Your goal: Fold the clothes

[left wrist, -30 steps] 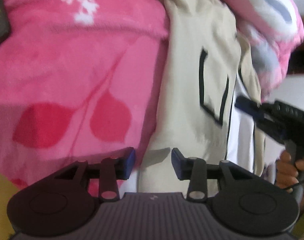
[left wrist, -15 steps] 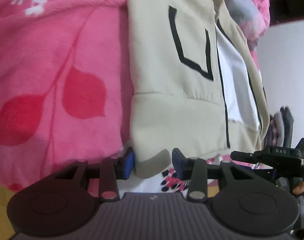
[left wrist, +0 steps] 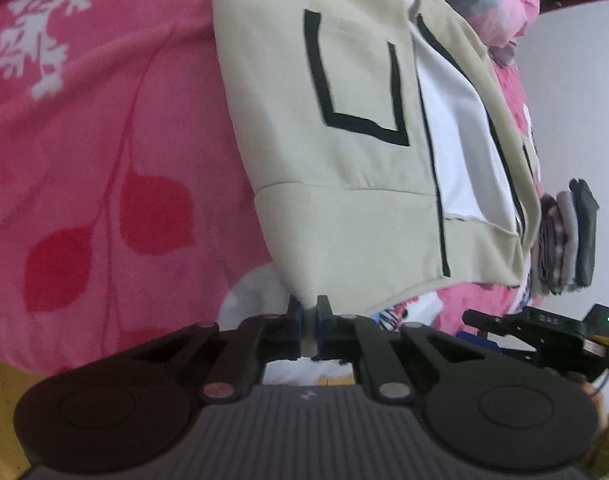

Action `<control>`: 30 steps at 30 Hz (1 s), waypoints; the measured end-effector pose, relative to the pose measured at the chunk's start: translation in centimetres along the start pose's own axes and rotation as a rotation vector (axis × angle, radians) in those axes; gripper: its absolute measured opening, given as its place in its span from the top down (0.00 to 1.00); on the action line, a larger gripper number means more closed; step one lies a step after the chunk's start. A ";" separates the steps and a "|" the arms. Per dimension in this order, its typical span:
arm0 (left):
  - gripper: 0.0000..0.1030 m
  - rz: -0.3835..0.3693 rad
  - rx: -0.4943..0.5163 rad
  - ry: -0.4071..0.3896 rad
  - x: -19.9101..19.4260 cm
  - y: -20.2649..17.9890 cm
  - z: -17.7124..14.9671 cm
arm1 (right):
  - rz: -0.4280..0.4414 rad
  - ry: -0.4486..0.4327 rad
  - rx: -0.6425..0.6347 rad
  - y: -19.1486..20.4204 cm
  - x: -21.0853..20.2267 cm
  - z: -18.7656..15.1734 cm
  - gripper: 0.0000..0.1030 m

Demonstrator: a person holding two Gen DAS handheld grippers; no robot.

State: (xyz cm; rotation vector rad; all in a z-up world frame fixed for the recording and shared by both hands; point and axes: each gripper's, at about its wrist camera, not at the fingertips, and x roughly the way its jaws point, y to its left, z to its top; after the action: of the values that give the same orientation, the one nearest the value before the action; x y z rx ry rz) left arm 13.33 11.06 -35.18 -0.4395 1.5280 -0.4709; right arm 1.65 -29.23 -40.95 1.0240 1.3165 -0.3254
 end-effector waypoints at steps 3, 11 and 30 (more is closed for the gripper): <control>0.94 0.038 0.006 0.054 1.2 1.0 0.1 | -0.018 -0.006 0.002 -1.4 -0.3 0.5 0.61; 0.88 0.123 0.083 0.045 1.9 0.6 -0.1 | -0.071 -0.019 -0.164 0.4 -1.6 2.7 0.61; 0.44 0.156 -0.026 -0.350 -2.4 -5.4 2.0 | -0.081 0.030 -0.805 16.1 0.8 8.0 0.61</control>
State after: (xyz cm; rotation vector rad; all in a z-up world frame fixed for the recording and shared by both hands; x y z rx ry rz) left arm 15.30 7.84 -30.24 -0.3960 1.2192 -0.2369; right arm 18.50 -26.24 -35.47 0.2960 1.3421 0.1654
